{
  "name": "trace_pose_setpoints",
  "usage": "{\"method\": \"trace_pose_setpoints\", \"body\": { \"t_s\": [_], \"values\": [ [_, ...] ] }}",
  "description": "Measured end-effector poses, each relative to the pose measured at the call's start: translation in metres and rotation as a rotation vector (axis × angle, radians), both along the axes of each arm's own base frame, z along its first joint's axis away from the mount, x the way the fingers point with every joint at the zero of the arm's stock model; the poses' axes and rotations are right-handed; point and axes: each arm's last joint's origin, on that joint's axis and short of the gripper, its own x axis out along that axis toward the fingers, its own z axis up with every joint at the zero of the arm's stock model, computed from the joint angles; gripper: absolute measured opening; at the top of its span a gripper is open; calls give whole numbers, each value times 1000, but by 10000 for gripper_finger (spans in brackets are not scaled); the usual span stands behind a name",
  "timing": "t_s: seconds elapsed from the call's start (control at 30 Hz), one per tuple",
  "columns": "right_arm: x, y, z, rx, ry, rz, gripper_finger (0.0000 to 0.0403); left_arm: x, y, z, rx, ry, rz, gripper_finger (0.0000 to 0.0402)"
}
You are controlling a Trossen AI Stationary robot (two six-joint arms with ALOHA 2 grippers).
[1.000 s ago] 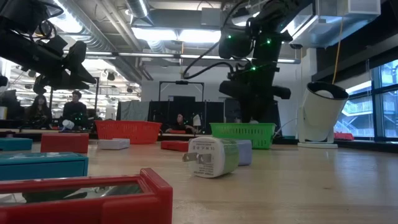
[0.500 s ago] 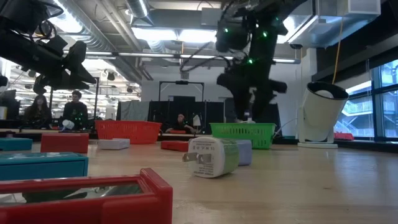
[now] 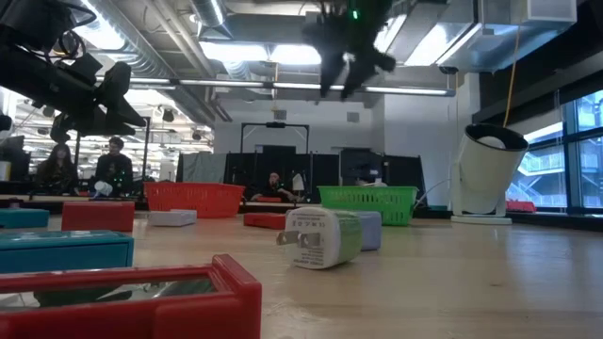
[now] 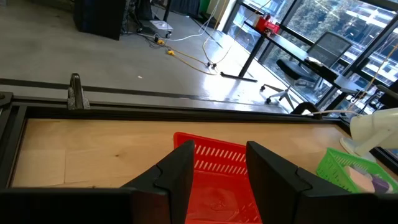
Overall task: Pick & Place Office items
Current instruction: Put the top light blue digital clock into the red bin
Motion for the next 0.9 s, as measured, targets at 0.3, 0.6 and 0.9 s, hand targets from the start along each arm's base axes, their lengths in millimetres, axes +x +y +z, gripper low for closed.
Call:
{"method": "trace_pose_setpoints", "body": {
  "t_s": [0.3, 0.6, 0.9],
  "values": [
    [-2, 23, 56, -159, -53, 72, 229, 0, 0, 0, 0, 0, 0, 141],
    [-31, 44, 85, -300, 74, -24, 228, 0, 0, 0, -3, -5, 1, 141],
    [-52, 51, 88, -376, 177, -106, 228, 1, -1, 0, -73, -103, -28, 141]
  ]
}}
